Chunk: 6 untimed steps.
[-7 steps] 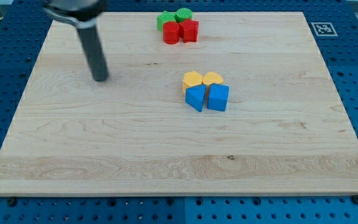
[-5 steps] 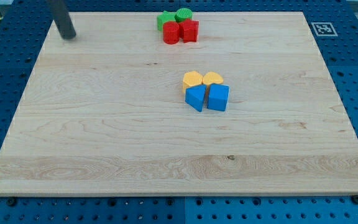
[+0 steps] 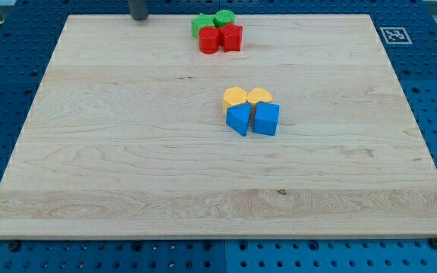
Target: Separate green star and red circle from a group of red and green blocks
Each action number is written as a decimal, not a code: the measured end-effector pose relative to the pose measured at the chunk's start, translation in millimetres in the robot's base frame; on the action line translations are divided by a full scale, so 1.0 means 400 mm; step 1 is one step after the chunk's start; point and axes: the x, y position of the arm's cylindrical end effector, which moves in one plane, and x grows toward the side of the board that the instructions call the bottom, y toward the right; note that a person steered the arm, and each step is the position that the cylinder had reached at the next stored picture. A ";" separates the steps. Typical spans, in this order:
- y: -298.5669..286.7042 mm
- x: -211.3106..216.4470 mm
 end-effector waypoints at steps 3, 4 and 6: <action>0.455 0.018; 0.639 0.072; 0.604 0.052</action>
